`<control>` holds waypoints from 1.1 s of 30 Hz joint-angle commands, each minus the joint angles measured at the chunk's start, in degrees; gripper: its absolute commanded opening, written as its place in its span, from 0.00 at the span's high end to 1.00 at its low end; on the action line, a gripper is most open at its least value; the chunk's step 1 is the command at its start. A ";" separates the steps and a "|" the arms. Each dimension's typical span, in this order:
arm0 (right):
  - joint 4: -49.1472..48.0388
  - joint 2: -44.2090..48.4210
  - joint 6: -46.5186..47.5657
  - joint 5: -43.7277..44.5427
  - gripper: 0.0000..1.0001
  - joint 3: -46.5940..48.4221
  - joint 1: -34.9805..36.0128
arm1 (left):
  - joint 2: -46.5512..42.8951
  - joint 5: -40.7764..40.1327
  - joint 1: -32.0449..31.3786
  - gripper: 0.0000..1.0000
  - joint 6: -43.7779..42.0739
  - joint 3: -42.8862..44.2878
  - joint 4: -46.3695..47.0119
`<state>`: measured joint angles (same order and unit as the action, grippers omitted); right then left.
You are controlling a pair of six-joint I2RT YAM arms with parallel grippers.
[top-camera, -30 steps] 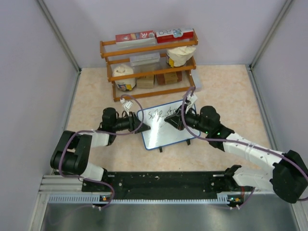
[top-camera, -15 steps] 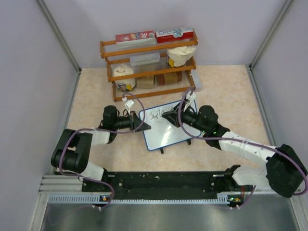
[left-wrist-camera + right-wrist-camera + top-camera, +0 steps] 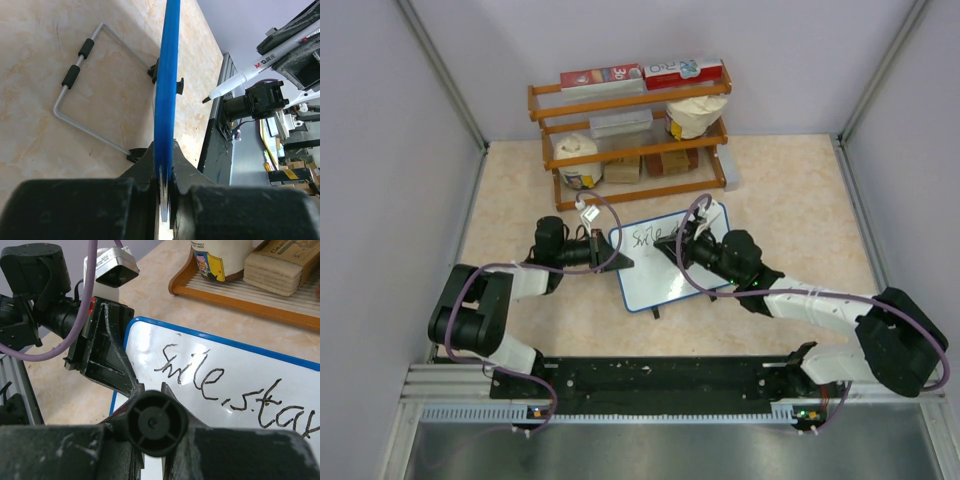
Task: Write a sentence on the whiteboard
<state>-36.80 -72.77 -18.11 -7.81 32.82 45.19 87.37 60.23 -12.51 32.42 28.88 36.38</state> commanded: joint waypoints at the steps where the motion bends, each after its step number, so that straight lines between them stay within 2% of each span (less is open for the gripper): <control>1: -4.86 -1.23 0.62 3.94 1.00 -0.12 1.39 | 2.01 -5.38 0.74 1.00 -4.48 -0.06 -3.25; 8: -4.69 -3.69 -0.43 7.02 1.00 0.84 1.83 | 2.36 -4.07 0.74 1.00 -3.95 -0.14 -1.67; 33: -1.96 -5.19 -2.11 6.85 1.00 -1.17 1.83 | 3.33 -3.01 0.74 1.00 -3.07 -0.14 -0.26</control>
<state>-39.00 -77.80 -19.75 -1.30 32.60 46.46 89.41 61.95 -12.03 32.84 28.95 38.83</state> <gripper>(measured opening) 0.093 0.078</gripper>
